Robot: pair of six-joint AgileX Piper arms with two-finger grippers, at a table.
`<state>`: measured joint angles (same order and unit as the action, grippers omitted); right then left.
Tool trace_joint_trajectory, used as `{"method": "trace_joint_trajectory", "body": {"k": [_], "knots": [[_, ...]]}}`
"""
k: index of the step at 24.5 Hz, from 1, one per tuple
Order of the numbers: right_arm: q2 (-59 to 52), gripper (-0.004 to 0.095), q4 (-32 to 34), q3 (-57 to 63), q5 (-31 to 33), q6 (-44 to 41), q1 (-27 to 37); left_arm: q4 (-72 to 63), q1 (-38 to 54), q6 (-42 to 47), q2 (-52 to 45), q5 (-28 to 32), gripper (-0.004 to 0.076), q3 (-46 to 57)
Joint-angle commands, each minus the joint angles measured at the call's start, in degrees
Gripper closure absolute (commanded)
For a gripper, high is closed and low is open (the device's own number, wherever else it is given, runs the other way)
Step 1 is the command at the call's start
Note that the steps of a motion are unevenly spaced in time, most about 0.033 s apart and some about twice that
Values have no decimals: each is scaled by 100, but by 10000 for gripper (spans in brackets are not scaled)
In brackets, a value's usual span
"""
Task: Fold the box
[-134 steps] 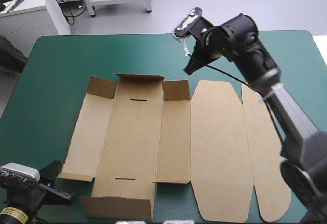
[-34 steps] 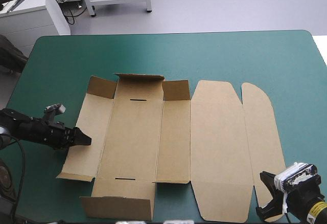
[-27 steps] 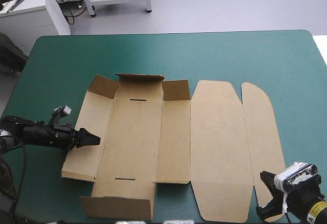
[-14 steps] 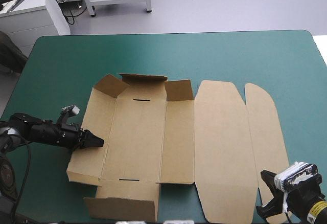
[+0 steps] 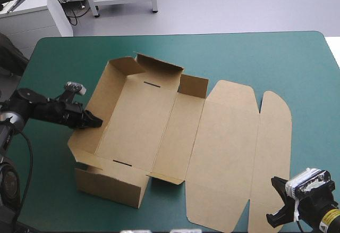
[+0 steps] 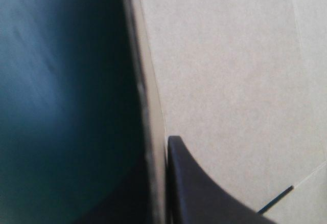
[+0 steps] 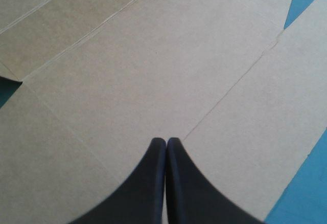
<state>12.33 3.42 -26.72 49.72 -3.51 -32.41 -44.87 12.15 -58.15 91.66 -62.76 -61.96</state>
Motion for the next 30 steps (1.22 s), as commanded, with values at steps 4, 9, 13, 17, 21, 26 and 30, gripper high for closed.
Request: {"method": "trace_joint_trajectory", "body": {"k": [4,9,13,17,21,26,30], "knots": [[64,928,72,-144,-407,49,17,1714,-1693,31,-197,812,734,-2333],[64,928,30,-144,-407,49,17,3316,-3178,72,-33,1549,734,-3132],[64,928,26,-144,-407,35,17,4411,-4034,205,125,1811,734,-3121],[64,928,11,-144,-407,35,17,5113,-4521,515,128,1926,734,-3121],[64,928,11,-144,-407,35,17,6102,-5004,952,128,1769,734,-3097],[64,928,29,-144,-421,35,17,7692,-5858,1851,128,1675,734,-2689],[64,928,29,-144,-421,35,17,8176,-6213,2274,0,2031,734,-2196]]}}
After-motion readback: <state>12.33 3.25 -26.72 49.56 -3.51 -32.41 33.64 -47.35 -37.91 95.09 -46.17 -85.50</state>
